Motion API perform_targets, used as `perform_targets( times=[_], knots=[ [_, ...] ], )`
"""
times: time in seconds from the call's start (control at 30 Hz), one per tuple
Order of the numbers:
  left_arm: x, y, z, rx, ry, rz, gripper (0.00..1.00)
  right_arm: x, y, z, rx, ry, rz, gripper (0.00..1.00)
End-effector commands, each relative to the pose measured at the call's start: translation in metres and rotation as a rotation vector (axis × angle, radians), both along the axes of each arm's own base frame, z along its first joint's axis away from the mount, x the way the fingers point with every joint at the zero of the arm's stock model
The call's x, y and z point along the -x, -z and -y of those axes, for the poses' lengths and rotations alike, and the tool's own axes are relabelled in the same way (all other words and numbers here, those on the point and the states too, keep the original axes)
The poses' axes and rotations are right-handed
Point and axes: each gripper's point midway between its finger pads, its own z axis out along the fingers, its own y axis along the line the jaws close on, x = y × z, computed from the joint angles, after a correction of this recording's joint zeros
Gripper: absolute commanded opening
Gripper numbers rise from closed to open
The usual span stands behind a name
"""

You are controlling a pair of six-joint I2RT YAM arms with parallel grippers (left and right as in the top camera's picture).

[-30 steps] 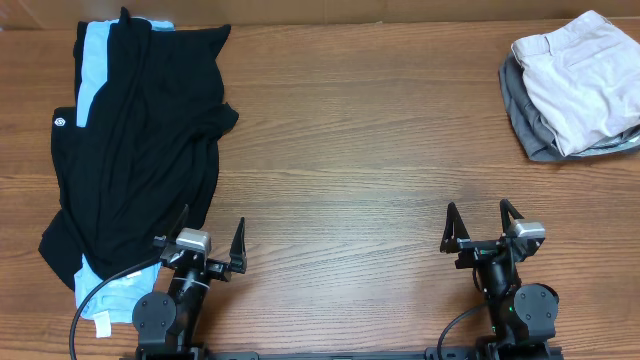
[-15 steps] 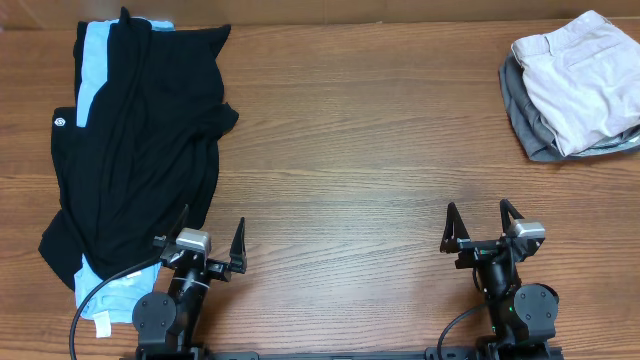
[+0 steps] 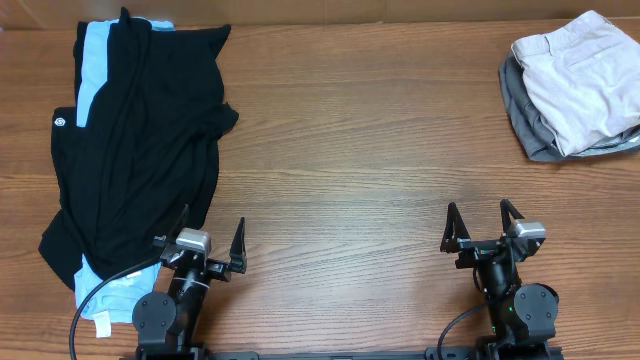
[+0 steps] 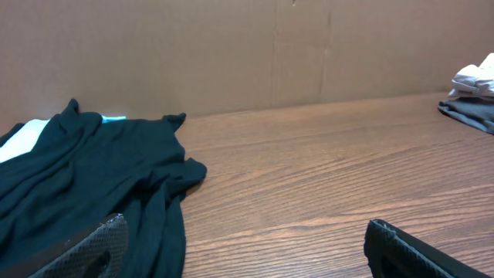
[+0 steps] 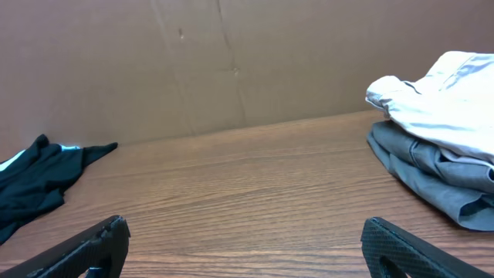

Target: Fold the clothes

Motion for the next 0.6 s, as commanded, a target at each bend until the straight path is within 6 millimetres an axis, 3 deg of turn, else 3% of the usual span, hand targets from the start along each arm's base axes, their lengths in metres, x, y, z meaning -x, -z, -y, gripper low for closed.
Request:
perform_targets(
  times=[0.0, 0.37, 0.57],
  knots=[
    [0.0, -0.001, -0.001, 0.008, -0.007, 0.007, 1.0, 0.0, 0.001, 0.001, 0.006, 0.011, 0.009, 1.0],
    [0.0, -0.003, -0.001, 0.005, -0.009, 0.017, 1.0, 0.0, -0.008, 0.0, -0.005, 0.001, 0.042, 1.0],
    [0.001, -0.012, 0.002, 0.005, 0.012, 0.05, 1.0, 0.003, -0.018, -0.016, -0.008, -0.094, 0.082, 1.0]
  ],
)
